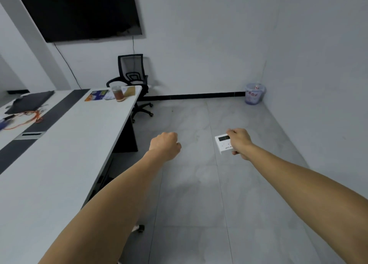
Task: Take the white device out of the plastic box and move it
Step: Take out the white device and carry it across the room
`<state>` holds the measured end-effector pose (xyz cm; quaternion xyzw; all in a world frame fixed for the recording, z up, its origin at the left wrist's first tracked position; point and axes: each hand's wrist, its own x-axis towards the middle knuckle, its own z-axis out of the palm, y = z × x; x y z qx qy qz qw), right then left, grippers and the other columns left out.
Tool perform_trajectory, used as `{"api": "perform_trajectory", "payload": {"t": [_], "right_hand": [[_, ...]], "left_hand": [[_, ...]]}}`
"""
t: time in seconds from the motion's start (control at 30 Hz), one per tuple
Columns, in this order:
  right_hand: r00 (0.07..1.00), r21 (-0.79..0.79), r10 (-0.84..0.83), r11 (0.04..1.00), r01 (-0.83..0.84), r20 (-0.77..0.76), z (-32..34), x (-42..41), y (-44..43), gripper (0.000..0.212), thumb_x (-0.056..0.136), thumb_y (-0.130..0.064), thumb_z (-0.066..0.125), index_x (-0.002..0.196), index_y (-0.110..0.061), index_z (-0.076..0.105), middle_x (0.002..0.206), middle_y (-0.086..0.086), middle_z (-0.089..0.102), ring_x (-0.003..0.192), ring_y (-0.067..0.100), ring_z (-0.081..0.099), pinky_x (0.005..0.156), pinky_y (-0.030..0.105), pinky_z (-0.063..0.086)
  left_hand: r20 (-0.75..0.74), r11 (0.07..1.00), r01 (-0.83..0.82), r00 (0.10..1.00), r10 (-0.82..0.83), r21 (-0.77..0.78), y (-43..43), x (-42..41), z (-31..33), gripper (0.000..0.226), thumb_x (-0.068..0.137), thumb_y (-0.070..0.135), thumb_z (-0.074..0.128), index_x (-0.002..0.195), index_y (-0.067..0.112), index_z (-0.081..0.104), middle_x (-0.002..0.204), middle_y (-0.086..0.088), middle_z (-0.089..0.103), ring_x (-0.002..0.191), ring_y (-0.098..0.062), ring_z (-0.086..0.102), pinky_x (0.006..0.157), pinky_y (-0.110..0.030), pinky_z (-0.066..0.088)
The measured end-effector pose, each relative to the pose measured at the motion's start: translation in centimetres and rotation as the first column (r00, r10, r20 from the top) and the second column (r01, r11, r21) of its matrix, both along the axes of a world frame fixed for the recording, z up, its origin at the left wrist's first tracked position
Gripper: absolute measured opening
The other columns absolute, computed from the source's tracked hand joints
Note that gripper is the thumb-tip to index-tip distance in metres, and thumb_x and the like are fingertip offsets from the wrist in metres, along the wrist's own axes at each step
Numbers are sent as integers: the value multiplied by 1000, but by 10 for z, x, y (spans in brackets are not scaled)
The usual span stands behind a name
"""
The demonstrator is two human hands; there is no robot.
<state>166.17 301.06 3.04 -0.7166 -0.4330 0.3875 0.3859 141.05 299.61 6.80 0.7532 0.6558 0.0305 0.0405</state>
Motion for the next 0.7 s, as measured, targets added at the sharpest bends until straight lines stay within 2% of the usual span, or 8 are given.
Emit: {"api": "perform_trajectory", "payload": {"t": [0.17, 0.37, 0.5, 0.63, 0.7], "right_hand": [[997, -19, 72, 997, -72, 0, 0, -20, 123, 31, 96, -31, 47, 77, -11, 59, 80, 13, 65, 68, 29, 60, 34, 22, 38], [995, -19, 97, 995, -96, 19, -16, -52, 276, 30, 95, -30, 47, 80, -10, 61, 79, 12, 66, 64, 27, 60, 34, 22, 39], [997, -16, 74, 997, -74, 25, -10, -68, 368, 29, 94, -30, 47, 79, -10, 62, 81, 13, 67, 66, 28, 61, 34, 22, 39], [999, 0, 53, 999, -53, 11, 8, -77, 465, 30, 94, -31, 48, 80, -9, 62, 81, 13, 67, 67, 28, 61, 35, 22, 39], [998, 1, 58, 998, -58, 13, 12, -80, 504, 29, 94, -31, 48, 81, -9, 62, 80, 13, 66, 66, 28, 60, 35, 22, 39]], "left_hand": [[-12, 998, -63, 998, 63, -4, 111, -23, -2, 18, 89, 25, 47, 78, 12, 49, 82, -7, 58, 70, -28, 52, 59, -31, 39], [-24, 996, -79, 997, 78, -34, 267, -59, -21, 20, 90, 26, 48, 76, 12, 49, 76, -6, 54, 68, -28, 53, 57, -32, 39], [-35, 997, -71, 997, 69, -40, 369, -77, -14, 26, 90, 25, 49, 67, 14, 42, 76, -7, 53, 67, -27, 51, 56, -31, 37], [-16, 998, -59, 998, 59, -4, 476, -85, 10, 18, 89, 26, 49, 89, 10, 56, 87, -8, 59, 74, -29, 53, 61, -32, 40], [-27, 999, -39, 999, 39, -3, 516, -83, 10, 17, 88, 25, 49, 82, 10, 54, 82, -8, 57, 71, -28, 51, 57, -31, 37]]}}
